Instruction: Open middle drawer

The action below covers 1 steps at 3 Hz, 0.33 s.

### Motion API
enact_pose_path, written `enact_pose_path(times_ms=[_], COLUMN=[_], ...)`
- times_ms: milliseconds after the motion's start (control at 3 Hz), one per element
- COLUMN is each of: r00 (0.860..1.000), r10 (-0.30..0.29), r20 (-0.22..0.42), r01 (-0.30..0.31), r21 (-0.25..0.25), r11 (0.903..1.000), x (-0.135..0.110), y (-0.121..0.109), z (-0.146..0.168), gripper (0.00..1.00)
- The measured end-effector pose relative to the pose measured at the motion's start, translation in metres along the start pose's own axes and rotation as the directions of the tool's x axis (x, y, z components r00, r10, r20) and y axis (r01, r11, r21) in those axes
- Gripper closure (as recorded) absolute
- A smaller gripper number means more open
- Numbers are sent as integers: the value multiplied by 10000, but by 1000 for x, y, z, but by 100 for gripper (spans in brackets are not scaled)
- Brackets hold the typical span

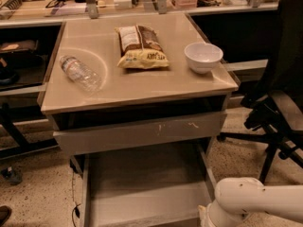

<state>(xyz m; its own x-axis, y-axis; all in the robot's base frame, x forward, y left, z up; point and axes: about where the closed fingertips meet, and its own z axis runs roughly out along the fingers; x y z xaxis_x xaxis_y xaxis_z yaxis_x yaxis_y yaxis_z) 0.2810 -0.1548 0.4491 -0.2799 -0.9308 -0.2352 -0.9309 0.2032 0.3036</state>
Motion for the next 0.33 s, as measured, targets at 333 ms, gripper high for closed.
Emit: enact_pose_path(times_ms=[333], r00=[10000], r10=[0], r20=[0], r01=[0], r21=[0], r11=[10000], x=[0], y=[0], z=[0], gripper=[0])
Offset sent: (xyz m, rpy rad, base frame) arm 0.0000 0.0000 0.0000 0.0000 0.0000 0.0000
